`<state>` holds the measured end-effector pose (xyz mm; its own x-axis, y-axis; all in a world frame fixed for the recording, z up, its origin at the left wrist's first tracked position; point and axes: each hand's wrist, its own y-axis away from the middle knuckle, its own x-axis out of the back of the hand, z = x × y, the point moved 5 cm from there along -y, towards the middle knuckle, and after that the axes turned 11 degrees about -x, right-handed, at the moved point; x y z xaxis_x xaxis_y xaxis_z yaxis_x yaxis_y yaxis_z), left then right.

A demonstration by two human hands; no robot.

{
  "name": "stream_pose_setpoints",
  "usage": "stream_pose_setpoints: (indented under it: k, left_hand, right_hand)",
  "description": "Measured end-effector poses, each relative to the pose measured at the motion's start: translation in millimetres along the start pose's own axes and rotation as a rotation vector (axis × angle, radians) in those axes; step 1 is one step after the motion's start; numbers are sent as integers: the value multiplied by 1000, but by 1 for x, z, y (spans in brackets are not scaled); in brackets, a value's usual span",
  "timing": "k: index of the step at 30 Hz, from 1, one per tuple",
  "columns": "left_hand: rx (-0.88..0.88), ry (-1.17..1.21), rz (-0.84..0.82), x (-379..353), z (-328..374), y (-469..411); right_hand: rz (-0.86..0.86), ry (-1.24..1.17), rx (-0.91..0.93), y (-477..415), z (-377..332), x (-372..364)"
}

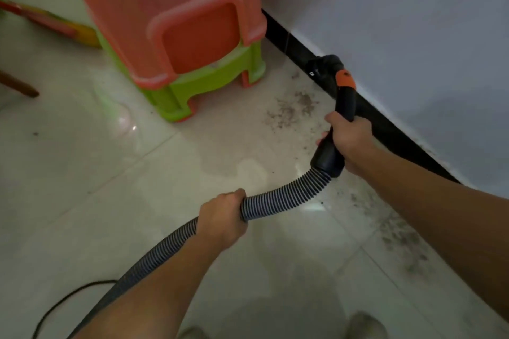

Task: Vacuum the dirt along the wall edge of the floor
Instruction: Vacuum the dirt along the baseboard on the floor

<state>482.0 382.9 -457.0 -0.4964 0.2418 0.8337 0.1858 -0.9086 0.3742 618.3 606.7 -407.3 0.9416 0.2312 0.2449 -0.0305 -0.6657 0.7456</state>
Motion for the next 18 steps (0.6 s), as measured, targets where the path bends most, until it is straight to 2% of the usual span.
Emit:
stream_pose_setpoints:
  k: [5,9,14,18]
  left_hand:
    - [-132,-188,-15,-35,-28,-58]
    - [-234,-358,-50,-35,-51,-97]
    - [-199,-440,-30,-9,-71,-118]
    - [-124,-381,-19,3,-67,-112]
  right_hand:
    - [-31,104,163,-62,5,-28]
    - [-23,102,193,-102,13,-48]
    - [-26,154,167,-127,10,-70]
    - [-66,230,174,-123,-15,-85]
